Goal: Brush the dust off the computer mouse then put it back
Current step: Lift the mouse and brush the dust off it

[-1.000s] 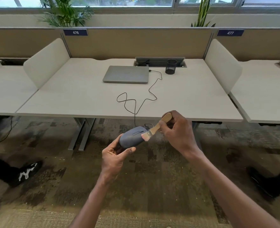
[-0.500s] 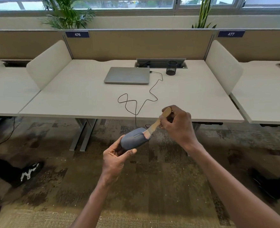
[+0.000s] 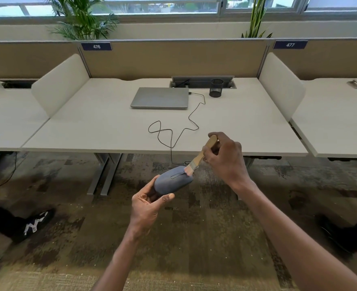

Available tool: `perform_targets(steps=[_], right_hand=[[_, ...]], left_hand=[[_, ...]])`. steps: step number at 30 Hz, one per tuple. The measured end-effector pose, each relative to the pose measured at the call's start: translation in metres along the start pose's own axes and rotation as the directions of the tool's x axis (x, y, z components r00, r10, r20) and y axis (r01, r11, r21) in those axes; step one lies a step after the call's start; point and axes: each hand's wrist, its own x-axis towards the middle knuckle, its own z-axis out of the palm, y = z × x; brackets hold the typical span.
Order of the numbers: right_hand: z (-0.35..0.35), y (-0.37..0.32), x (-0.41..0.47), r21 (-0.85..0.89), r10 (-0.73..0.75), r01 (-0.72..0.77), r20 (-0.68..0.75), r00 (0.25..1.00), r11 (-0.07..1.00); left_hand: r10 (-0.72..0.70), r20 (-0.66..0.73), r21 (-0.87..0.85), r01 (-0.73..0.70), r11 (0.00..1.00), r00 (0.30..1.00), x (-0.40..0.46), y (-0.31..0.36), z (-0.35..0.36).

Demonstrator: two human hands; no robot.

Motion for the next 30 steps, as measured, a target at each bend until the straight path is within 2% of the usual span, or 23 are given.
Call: perform_targets(steps=[5,8,11,15,18,24,30], right_hand=[[-0.006,0.005,0.005,-0.068,-0.006,0.005,-0.008,1.0,0.998],[-0.006,0.0,0.01,-0.016,-0.029,0.028,-0.017,0.999,0.999],[-0.001,-0.004,0.014,0.052,0.009,-0.011,0.028,1.0,0.999],[0.002,0.003,0.016,-0.044,0.036,-0.033,0.064,0.997,0.998],[0.0,0.004,0.018,-0.118,-0.011,0.018,0.054,0.999,0.993],[0.002,-0.005,0.024,0.034,-0.101,0.097,0.134,0.986,0.995],[-0.001,0.001,0.016,0.094,-0.085,0.062,0.262,0.961,0.994]], left_hand=[[0.002,0.002,-0.009,-0.002,1.0,1.0,-0.002,0.002,0.001],[0.007,0.018,-0.004,-0.007,1.0,1.0,-0.003,-0.001,0.002],[0.0,0.026,-0.003,0.0,1.0,1.0,-0.003,-0.002,0.004],[-0.007,0.041,-0.001,0.007,1.0,0.999,-0.005,0.001,0.003],[-0.011,0.032,-0.016,0.012,1.0,0.999,-0.006,0.002,0.0],[-0.001,0.045,-0.018,0.002,1.0,0.999,-0.002,0.001,0.001],[0.024,0.014,-0.019,-0.023,1.0,1.0,0.001,0.003,-0.001]])
